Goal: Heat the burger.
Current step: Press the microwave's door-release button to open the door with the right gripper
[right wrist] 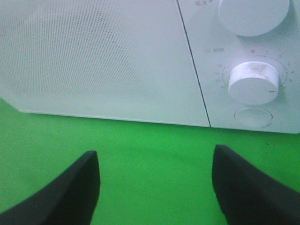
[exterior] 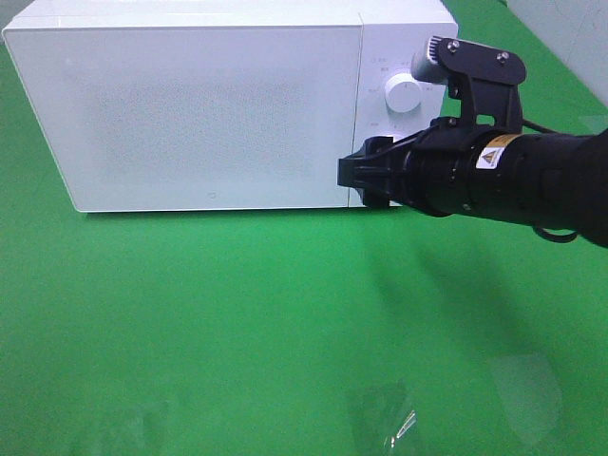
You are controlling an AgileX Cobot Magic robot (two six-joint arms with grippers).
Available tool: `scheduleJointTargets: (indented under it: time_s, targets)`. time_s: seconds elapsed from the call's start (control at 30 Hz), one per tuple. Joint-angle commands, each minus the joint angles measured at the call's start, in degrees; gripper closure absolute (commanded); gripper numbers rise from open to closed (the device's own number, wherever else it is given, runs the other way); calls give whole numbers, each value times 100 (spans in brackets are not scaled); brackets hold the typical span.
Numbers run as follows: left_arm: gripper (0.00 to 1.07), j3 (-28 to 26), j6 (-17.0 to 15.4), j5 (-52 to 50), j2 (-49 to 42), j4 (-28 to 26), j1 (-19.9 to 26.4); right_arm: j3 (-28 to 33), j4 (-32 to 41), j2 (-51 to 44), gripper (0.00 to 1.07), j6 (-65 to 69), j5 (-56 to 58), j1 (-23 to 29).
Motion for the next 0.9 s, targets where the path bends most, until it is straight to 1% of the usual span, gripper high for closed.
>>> scheduleJointTargets:
  time_s: [0.03,0.07,0.1,0.17,0.2,0.23,0.33,0.37,0.4,0.43,0.47,0.5,0.53,0.57,0.6,0.63,0.67,0.7,0.77,0.8,0.83,0.87,0.9]
  targets:
    - [6,11,-17,-80,-103,-40,11,0,-332,-298,42,-281,550,-143]
    - [6,11,-17,-80,-103,-40,11,0,-596,-573,42,-361,1020,-286]
    - [6,11,-17,-80,-103,-40,11,0,-596,-573,42,-361,1020,-286]
    - [6,11,-17,-80,-103,-40,11,0,-1020,-1100,42,-372,1765,-453]
    - [6,11,-17,-80,-103,-40,11,0,-1020,-1100,42,-372,1765,-453]
    - [6,11,-17,-80,-103,-40,11,0,-1272,-1387,42,-372,2108,-453]
    - [6,11,-17,-80,-103,-40,11,0,-1421,-1553,42,-372,2292,-453]
    - [6,11,-17,-80,-103,-40,11,0,-1604,-1839,42,-321,2659,-453]
    - [6,11,-17,-80,-103,-40,11,0,-1604,-1839,42,-321,2659,-453]
    - [6,11,-17,-80,-103,-40,11,0,-1719,-2183,42,-355,3025,-453]
    - [6,11,-17,-80,-103,-40,11,0,-1770,-2418,41,-355,3346,-453]
    - [6,11,-17,-80,-103,-40,11,0,-1770,-2418,41,-355,3346,-453]
    - [6,11,-17,-80,-103,-40,11,0,-1770,-2693,38,-355,3696,-453]
    - [6,11,-17,-80,-103,-40,11,0,-1770,-2693,38,-355,3696,-453]
    - [6,11,-17,-80,-103,-40,11,0,-1782,-2922,34,-361,4005,-453]
    - [6,11,-17,-80,-103,-40,11,0,-1782,-2922,34,-361,4005,-453]
    - [6,11,-17,-80,-103,-40,11,0,-1788,-3123,29,-361,4337,-453]
    - [6,11,-17,-80,-103,-40,11,0,-1788,-3123,29,-361,4337,-453]
    - [6,11,-17,-80,-103,-40,11,0,-1788,-3415,27,-361,4830,-453]
    - [6,11,-17,-80,-103,-40,11,0,-1788,-3415,27,-361,4830,-453]
    - [6,11,-17,-80,-103,-40,11,0,-1788,-3587,28,-361,5214,-453]
    - [6,11,-17,-80,-103,-40,11,0,-1788,-3587,28,-361,5214,-453]
    - [6,11,-17,-80,-103,-40,11,0,-1788,-3713,29,-361,5535,-453]
